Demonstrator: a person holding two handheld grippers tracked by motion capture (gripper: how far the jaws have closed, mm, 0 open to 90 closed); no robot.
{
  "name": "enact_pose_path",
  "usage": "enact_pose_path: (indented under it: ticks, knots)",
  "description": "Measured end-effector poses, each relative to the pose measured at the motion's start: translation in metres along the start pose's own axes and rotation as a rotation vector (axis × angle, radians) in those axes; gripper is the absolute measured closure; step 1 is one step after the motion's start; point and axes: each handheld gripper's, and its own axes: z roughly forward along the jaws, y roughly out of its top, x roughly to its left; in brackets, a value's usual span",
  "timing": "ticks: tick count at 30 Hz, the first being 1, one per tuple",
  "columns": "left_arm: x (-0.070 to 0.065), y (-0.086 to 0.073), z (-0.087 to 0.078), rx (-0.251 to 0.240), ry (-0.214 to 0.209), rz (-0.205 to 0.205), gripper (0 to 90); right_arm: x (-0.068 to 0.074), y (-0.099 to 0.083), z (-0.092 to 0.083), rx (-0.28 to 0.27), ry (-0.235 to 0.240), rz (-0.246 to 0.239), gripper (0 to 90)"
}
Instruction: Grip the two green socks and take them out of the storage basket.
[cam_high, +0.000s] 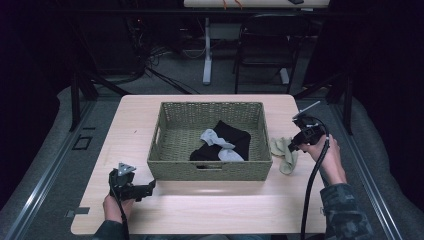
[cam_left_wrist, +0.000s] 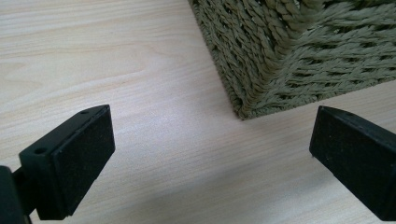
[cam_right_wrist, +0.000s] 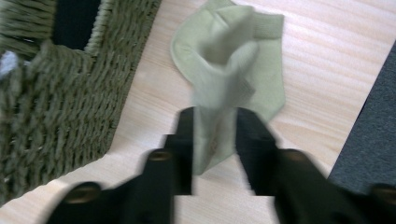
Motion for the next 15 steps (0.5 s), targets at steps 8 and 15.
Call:
enact_pose_path:
  ticks: [8,15]
  knots:
    - [0.000,0.000,0.001,0.005,-0.002,0.002,0.0,0.002,-0.026,-0.021,-0.142,0.050,0.030,30.9]
    - [0.000,0.000,0.002,0.009,0.000,0.004,0.0,0.004,-0.040,-0.033,-0.200,0.071,0.012,23.6]
